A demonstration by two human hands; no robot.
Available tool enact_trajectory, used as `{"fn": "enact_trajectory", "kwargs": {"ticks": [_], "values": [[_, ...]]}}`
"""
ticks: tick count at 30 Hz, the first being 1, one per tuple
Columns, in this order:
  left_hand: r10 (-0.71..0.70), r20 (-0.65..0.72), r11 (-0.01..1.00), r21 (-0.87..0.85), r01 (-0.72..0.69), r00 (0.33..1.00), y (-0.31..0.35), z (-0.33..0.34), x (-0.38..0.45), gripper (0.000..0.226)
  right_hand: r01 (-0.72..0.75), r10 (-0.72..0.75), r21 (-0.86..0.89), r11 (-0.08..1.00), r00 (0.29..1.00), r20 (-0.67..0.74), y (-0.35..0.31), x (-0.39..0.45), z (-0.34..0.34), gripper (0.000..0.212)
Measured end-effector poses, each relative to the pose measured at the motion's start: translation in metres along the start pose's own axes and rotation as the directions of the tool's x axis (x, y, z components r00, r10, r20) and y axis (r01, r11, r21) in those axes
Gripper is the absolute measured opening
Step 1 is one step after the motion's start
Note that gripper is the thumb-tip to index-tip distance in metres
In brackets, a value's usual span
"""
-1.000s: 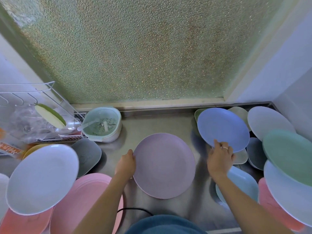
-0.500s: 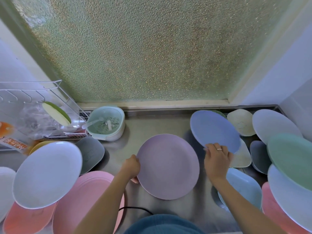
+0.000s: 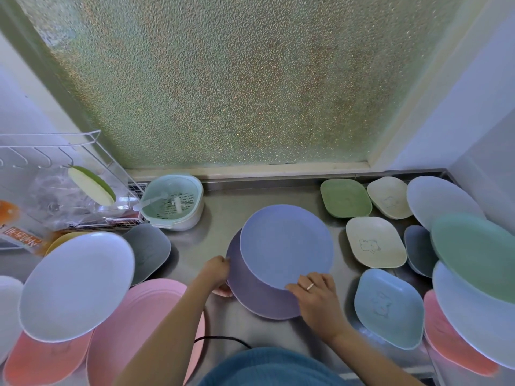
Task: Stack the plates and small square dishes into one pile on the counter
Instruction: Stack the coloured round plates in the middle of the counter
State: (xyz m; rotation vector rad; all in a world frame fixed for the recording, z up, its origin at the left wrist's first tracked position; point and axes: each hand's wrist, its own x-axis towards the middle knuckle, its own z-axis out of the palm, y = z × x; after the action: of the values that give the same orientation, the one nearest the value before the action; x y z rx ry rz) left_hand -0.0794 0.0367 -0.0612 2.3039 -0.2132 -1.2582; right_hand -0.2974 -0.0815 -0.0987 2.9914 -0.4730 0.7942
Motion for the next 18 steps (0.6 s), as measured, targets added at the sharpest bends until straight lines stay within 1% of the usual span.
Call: {"fn": "enact_trajectory", "kwargs": {"ticks": [3, 5, 7, 10, 13, 15, 18], "values": [[0.037, -0.021, 0.999, 0.027, -0.037, 0.999, -0.001, 0.002, -0.001, 0.033, 0.071, -0.073, 0.037, 0.997, 0.996, 0.053, 0.0, -0.01, -0.002, 0.029], [0.034, -0.02, 0.999, 0.005, -0.034, 0.999, -0.003, 0.004, -0.001, 0.023, 0.097, -0.103, 0.063, 0.993, 0.99, 0.095, -0.003, -0.016, -0.002, 0.027], [0.006, -0.013, 0.997, -0.081, -0.007, 1.0, -0.005, 0.005, -0.001, 0.017, 0.088, -0.098, 0.075, 0.993, 0.985, 0.144, -0.007, -0.022, -0.001, 0.023], [-0.06, 0.036, 0.968, -0.241, 0.066, 0.998, -0.006, 0.002, -0.001, 0.022, 0.04, -0.061, 0.087, 0.995, 0.965, 0.255, -0.01, -0.023, -0.001, 0.017], [-0.076, 0.032, 0.948, -0.307, 0.082, 0.997, -0.006, 0.003, -0.002, 0.027, 0.001, -0.039, 0.11, 0.994, 0.939, 0.342, -0.01, -0.016, -0.003, 0.017], [-0.06, 0.015, 0.95, -0.307, 0.062, 0.998, -0.006, 0.005, -0.004, 0.028, -0.005, -0.041, 0.119, 0.993, 0.924, 0.379, -0.011, -0.013, -0.004, 0.017], [-0.013, -0.035, 0.976, -0.218, 0.005, 0.999, -0.007, 0.007, -0.008, 0.029, -0.034, -0.027, 0.142, 0.989, 0.916, 0.4, -0.012, -0.012, -0.007, 0.017]]}}
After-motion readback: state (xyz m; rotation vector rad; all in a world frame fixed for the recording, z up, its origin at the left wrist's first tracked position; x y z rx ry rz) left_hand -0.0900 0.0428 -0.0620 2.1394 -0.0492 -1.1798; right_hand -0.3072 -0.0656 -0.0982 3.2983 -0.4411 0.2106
